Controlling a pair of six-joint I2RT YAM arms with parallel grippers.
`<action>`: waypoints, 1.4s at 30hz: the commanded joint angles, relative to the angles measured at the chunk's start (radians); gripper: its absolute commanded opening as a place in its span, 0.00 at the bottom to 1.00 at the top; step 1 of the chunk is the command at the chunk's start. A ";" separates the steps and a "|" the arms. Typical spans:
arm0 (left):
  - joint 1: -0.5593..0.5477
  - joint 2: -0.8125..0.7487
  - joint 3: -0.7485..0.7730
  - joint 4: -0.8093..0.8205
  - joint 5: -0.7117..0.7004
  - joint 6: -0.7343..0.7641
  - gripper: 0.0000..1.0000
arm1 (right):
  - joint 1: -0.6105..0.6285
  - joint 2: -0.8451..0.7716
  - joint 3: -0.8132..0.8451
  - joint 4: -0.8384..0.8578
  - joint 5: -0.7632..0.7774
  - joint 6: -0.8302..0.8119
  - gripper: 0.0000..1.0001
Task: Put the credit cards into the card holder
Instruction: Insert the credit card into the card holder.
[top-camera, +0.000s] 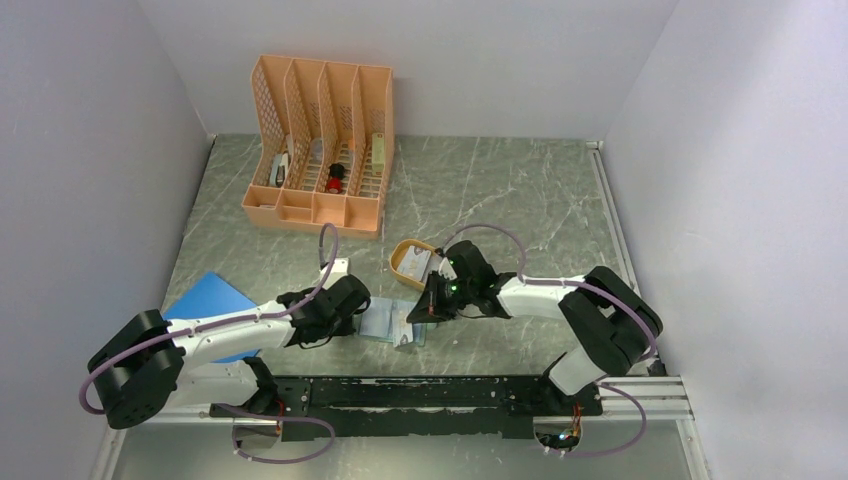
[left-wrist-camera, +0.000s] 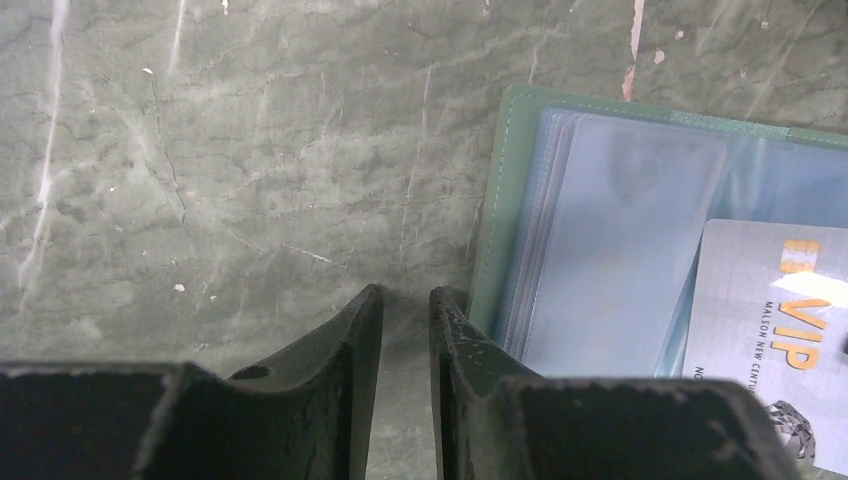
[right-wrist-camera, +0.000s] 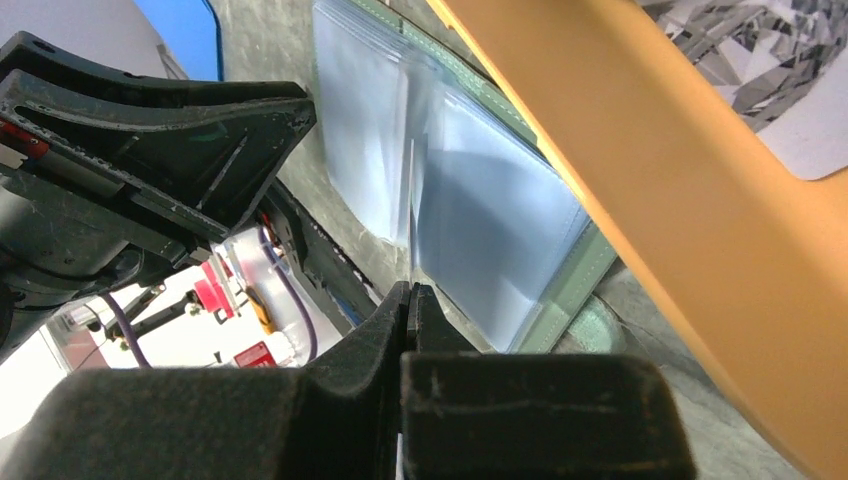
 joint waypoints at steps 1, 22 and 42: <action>0.005 -0.005 -0.019 0.029 0.019 -0.013 0.28 | -0.002 -0.012 -0.018 0.024 0.003 0.016 0.00; 0.005 -0.003 -0.028 0.045 0.045 -0.011 0.26 | 0.000 0.043 0.002 0.079 -0.032 0.035 0.00; 0.004 -0.003 -0.051 0.069 0.082 -0.016 0.24 | 0.001 0.105 0.001 0.202 0.037 0.109 0.00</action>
